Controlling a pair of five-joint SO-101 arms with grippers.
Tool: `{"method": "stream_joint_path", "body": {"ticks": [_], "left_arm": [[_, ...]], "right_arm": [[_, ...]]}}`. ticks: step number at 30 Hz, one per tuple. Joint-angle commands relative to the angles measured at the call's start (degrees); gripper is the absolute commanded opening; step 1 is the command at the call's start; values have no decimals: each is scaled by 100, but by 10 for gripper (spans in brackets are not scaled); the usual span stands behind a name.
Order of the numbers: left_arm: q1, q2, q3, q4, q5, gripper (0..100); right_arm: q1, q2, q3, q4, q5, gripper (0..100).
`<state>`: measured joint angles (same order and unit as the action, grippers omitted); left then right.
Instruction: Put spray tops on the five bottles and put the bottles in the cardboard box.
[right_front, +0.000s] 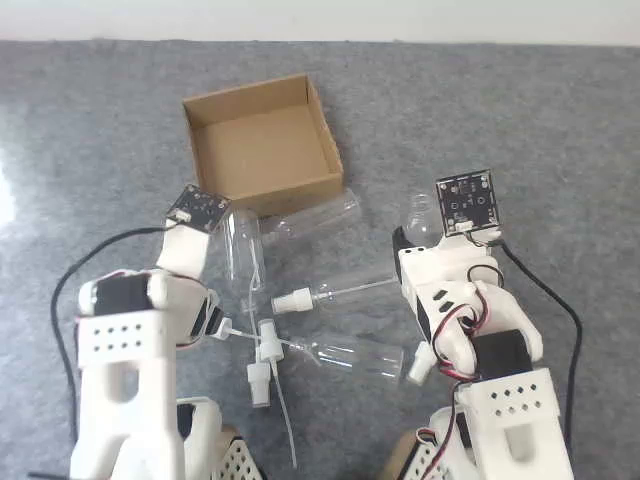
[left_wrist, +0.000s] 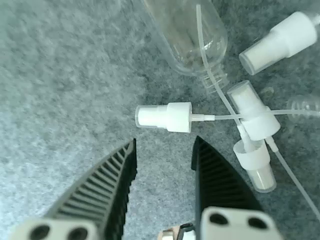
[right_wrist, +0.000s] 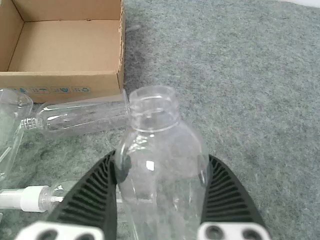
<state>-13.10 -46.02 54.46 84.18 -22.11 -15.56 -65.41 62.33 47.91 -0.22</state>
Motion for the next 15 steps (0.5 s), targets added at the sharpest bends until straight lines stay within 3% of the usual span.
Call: {"method": "stream_joint_path", "body": {"ticks": [1, 6, 15], "left_arm": [[53, 765, -295, -316, 193, 174], [501, 1125, -286, -413, 246, 174], [1653, 1169, -251, -545, 1301, 177]], "right_arm": [[75, -136, -70, -154, -18, 80], [75, -136, -62, -154, -18, 80], [75, -136, -62, -154, -18, 80]]}}
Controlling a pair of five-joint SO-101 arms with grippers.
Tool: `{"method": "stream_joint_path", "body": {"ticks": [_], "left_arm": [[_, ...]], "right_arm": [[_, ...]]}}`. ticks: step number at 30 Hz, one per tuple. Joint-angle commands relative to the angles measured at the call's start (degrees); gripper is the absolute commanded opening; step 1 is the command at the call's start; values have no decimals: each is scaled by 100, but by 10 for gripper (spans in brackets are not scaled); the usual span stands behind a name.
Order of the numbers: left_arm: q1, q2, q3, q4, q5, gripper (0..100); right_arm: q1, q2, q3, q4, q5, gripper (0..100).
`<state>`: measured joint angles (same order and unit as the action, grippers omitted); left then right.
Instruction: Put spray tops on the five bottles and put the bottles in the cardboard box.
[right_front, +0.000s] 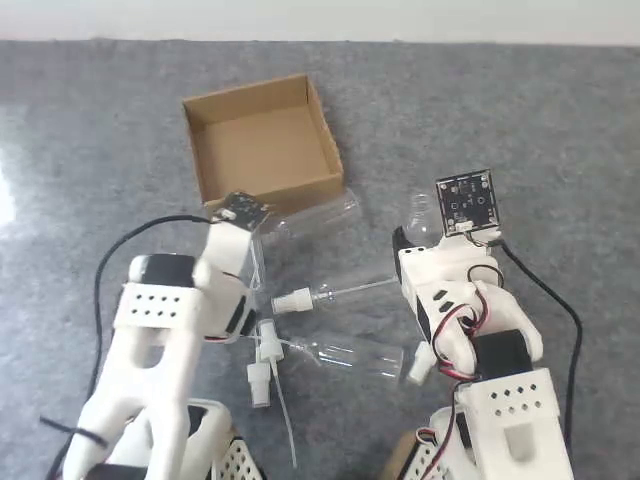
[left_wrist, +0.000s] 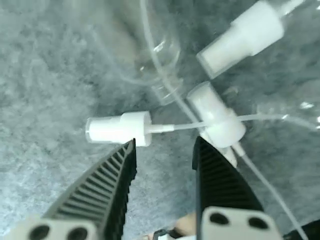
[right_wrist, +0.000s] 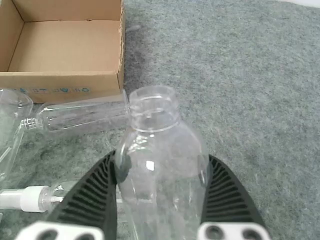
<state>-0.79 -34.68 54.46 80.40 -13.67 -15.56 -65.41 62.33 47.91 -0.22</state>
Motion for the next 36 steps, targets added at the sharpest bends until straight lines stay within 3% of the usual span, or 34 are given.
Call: {"method": "stream_joint_path", "body": {"ticks": [1, 6, 9, 11, 19, 25, 36], "left_arm": [[519, 35, -251, -167, 545, 177], [633, 35, -242, -211, 545, 175], [563, 35, -242, -176, -255, 174], [352, 35, -268, -167, -563, 174], [-607, 44, -295, -149, -668, 177], [-1029, 53, 66, -167, -1389, 190], [-1600, 44, 945, -1336, -1679, 225]], "right_arm": [[75, -136, -62, -154, -18, 80], [66, -136, -62, -154, -18, 80], [66, -136, -62, -154, -18, 80], [66, -136, -62, -154, -18, 80], [57, -136, -62, -154, -18, 80], [48, -136, -62, -154, -18, 80], [48, -136, -53, -154, -18, 80]]}}
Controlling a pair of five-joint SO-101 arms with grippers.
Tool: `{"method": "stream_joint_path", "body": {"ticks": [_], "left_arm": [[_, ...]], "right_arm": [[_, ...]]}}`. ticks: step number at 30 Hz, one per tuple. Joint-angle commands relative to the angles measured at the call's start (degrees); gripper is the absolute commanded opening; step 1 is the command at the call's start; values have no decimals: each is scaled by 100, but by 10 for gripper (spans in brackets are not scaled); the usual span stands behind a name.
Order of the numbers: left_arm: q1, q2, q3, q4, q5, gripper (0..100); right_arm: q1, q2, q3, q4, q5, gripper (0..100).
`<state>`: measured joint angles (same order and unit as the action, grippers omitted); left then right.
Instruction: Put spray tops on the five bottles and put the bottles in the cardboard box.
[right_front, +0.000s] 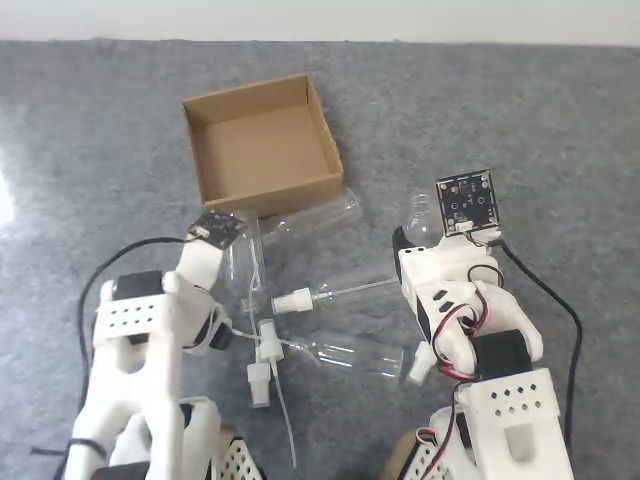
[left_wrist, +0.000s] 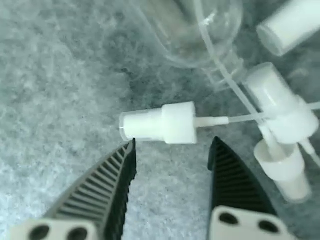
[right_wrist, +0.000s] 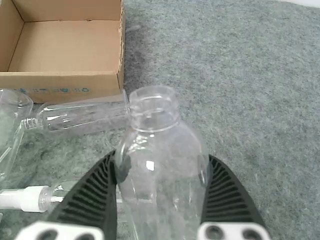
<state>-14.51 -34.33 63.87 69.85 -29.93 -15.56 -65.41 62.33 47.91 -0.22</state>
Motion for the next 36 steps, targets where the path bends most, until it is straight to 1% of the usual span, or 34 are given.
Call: {"method": "stream_joint_path", "body": {"ticks": [1, 7, 11, 13, 15, 22, 31, 32, 36], "left_arm": [[-352, -9, -13, -281, -62, 225], [-756, 9, 145, -686, -53, 225], [-756, -9, 391, -747, -9, 224], [-765, -35, 391, -765, 193, 224], [-800, -35, 347, -818, 246, 224], [-1336, -35, 303, -1459, 264, 224], [-1776, -35, 224, -1459, 281, 224], [-1873, -35, 171, -1451, 334, 224], [-2251, -35, -127, -1389, 949, 224]], "right_arm": [[48, -136, -53, -154, -18, 80], [48, -136, -53, -154, -9, 80], [48, -136, -53, -154, -9, 80], [48, -136, -53, -154, -9, 80], [48, -136, -53, -154, -9, 80], [40, -136, -53, -154, -9, 80], [40, -136, -53, -154, -9, 80], [40, -136, -53, -145, -9, 80], [31, -136, -53, -136, -9, 80]]}}
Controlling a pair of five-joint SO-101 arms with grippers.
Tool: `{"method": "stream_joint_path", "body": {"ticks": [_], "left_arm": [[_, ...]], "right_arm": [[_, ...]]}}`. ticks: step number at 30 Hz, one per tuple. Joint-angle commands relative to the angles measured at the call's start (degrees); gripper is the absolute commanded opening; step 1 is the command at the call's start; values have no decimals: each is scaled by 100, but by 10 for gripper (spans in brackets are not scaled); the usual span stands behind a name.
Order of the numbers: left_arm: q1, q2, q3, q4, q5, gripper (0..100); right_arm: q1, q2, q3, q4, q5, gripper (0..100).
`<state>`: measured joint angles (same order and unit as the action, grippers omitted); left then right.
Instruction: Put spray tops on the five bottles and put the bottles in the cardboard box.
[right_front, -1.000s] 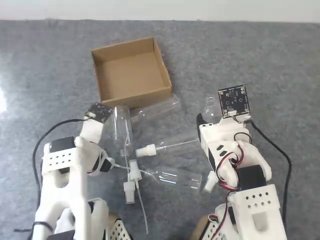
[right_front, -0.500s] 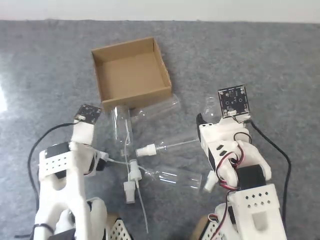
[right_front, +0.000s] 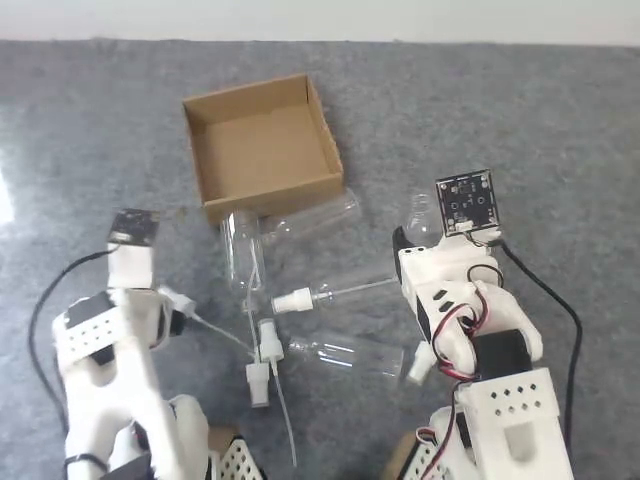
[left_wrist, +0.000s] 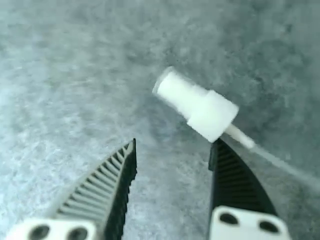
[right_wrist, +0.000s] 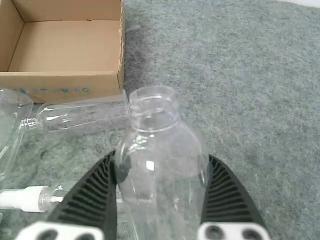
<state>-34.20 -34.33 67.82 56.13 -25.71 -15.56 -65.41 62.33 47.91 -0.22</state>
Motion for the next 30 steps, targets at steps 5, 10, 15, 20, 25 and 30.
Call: {"method": "stream_joint_path", "body": {"ticks": [5, 10, 15, 20, 25, 30], "left_arm": [[-343, -35, -1112, 1143, 695, 224], [-343, -35, -1727, 2022, 703, 224], [-352, -35, -2193, 2593, 1011, 224], [-343, -35, -2738, 3095, 1371, 224], [-343, -35, -2949, 3270, 1899, 224], [-308, -35, -2949, 3253, 2567, 224]], "right_arm": [[-127, -136, 53, -198, -9, 80], [-251, -136, 132, -242, -9, 80], [-242, -136, 132, -242, -9, 80], [-242, -136, 141, -233, -9, 80], [-242, -136, 141, -224, -9, 80], [-251, -136, 141, -224, -9, 80]]}}
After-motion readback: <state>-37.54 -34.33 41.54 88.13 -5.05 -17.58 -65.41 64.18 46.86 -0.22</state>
